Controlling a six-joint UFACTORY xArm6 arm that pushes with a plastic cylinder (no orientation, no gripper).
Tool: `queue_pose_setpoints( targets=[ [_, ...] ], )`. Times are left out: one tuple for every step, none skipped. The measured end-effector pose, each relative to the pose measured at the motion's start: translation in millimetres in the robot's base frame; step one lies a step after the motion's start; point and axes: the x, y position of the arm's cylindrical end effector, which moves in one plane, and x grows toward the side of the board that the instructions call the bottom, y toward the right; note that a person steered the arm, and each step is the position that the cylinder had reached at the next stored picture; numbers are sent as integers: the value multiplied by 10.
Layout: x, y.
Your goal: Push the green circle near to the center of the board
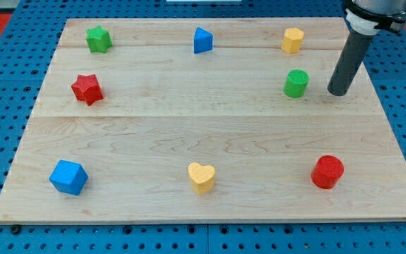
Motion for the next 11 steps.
queue_pose_setpoints(
  targets=[
    [5, 139],
    [5, 144],
    [-149, 35],
    [-241, -221],
    [-113, -744],
    [-114, -1132],
    [-114, -1132],
    [-113, -1610],
    [-114, -2399],
    [603, -2010],
    [631, -3154]
  ],
)
